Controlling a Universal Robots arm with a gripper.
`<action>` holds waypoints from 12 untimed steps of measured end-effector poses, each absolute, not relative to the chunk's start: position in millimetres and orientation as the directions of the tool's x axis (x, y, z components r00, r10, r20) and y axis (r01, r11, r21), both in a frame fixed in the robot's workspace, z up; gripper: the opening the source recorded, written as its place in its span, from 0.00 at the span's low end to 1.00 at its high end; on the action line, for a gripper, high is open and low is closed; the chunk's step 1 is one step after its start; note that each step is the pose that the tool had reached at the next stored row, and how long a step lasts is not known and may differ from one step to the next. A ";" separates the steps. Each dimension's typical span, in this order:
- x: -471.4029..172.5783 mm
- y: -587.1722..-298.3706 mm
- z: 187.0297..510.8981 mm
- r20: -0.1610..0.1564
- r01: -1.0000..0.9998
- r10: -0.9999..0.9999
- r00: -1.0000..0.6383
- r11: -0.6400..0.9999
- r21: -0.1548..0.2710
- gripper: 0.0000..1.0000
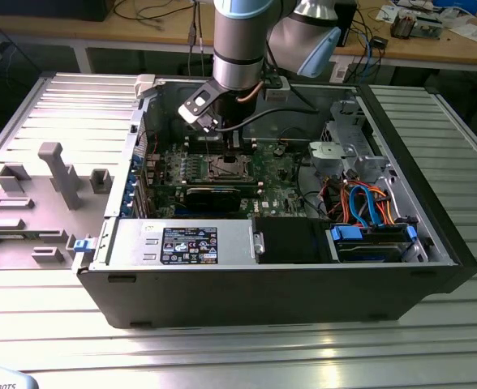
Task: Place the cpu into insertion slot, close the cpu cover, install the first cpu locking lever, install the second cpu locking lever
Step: 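Install the first cpu locking lever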
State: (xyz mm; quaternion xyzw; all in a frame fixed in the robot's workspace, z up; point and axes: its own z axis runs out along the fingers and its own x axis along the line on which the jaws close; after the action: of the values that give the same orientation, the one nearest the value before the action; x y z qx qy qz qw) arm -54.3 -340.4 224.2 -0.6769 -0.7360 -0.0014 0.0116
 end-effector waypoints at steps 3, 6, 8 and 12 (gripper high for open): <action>-54.3 -340.4 224.3 0.019 0.996 0.996 -0.083 0.084 -0.014 0.11; -54.3 -340.4 228.5 0.019 0.996 0.996 -0.083 0.084 -0.014 0.11; -54.3 -340.4 233.9 0.019 0.996 0.996 -0.083 0.084 -0.014 0.11; -54.2 -340.4 245.4 0.019 0.996 0.996 -0.083 0.084 -0.014 0.11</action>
State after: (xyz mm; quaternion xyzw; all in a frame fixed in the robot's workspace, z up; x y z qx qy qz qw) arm -54.2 -340.4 245.4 -0.6769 -0.7360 -0.0014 0.0116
